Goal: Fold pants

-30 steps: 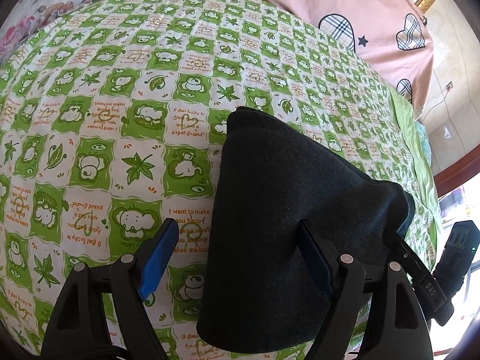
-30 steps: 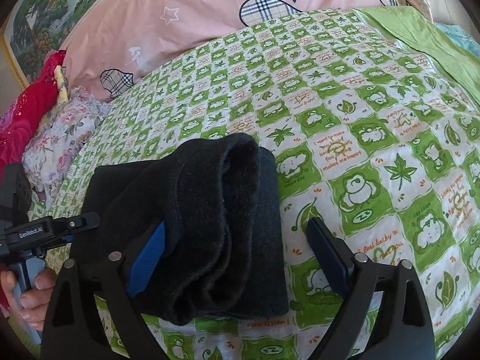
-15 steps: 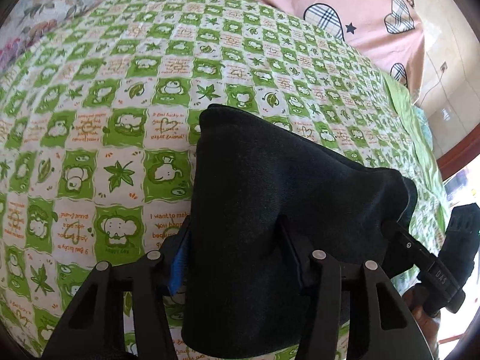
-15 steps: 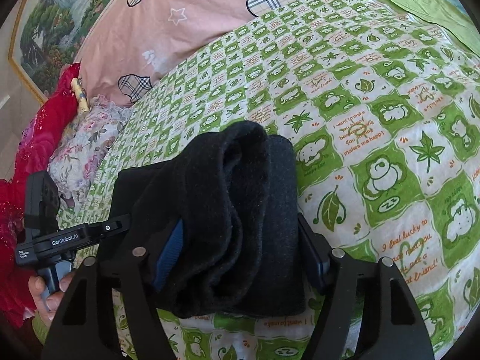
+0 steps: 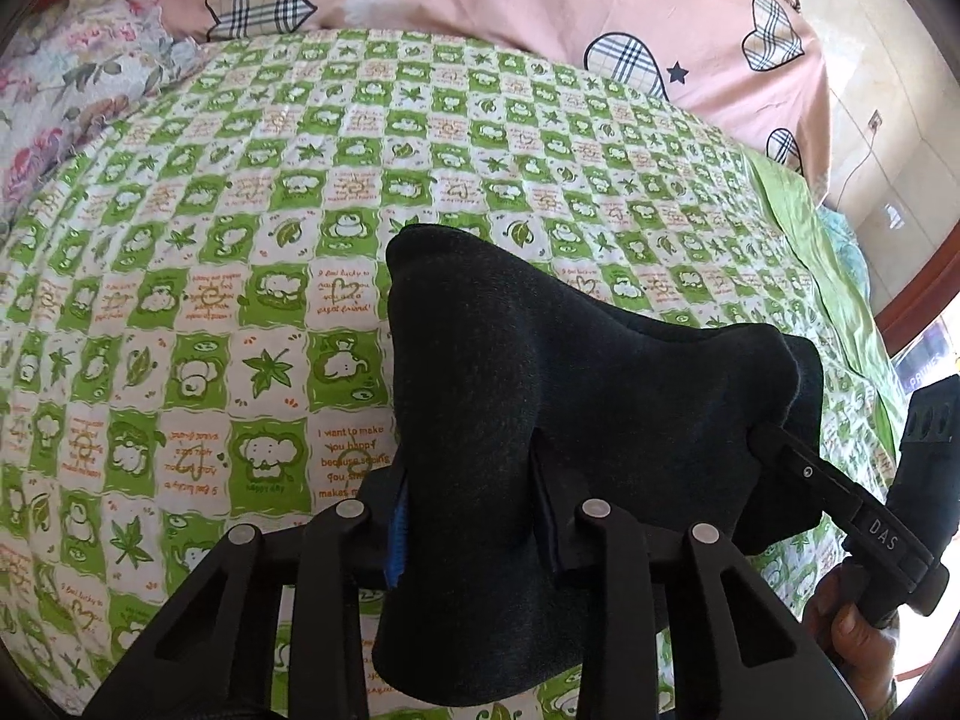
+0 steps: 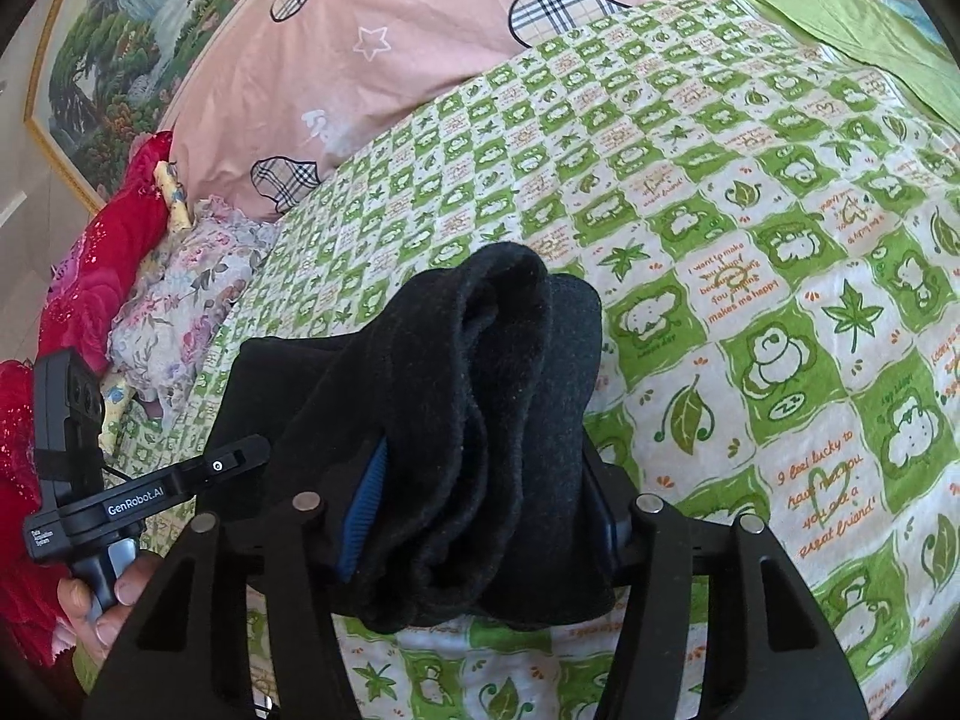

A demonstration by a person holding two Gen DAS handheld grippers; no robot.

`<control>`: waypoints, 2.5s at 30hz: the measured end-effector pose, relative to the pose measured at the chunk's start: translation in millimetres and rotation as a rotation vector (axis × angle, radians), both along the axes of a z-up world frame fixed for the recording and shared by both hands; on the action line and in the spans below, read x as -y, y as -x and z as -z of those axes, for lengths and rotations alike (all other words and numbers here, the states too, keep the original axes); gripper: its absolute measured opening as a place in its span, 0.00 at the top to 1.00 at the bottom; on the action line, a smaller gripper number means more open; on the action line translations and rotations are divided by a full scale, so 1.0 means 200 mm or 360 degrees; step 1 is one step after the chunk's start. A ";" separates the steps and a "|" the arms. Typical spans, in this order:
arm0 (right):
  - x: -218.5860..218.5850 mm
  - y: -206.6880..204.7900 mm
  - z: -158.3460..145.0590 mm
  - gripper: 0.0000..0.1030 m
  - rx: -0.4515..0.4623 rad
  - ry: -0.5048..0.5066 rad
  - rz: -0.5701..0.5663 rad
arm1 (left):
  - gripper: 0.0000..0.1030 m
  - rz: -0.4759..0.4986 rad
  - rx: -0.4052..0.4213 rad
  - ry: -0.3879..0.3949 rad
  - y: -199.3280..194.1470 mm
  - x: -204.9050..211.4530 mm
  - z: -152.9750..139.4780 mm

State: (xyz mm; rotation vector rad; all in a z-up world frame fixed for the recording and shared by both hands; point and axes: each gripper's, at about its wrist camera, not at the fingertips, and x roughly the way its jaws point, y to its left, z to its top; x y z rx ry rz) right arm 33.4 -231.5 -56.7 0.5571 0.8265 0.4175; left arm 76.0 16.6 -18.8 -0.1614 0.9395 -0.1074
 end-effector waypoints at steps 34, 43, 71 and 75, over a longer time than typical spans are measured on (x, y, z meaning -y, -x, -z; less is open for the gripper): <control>-0.54 -0.19 -0.25 0.48 0.0158 -0.0056 -0.0391 | 0.70 -0.0417 0.0201 -0.0097 0.19 -0.51 -0.24; -0.70 -0.33 -0.28 0.48 0.0177 -0.0051 -0.0490 | 0.69 -0.0501 0.0210 -0.0069 0.11 -0.66 -0.25; -0.97 -0.70 -0.09 0.38 0.0077 0.0040 -0.0587 | 0.60 -0.0594 0.0070 0.0037 -0.18 -0.94 -0.04; -0.95 -0.69 -0.06 0.29 0.0094 0.0058 -0.0571 | 0.51 -0.0597 0.0057 0.0044 -0.17 -0.96 -0.01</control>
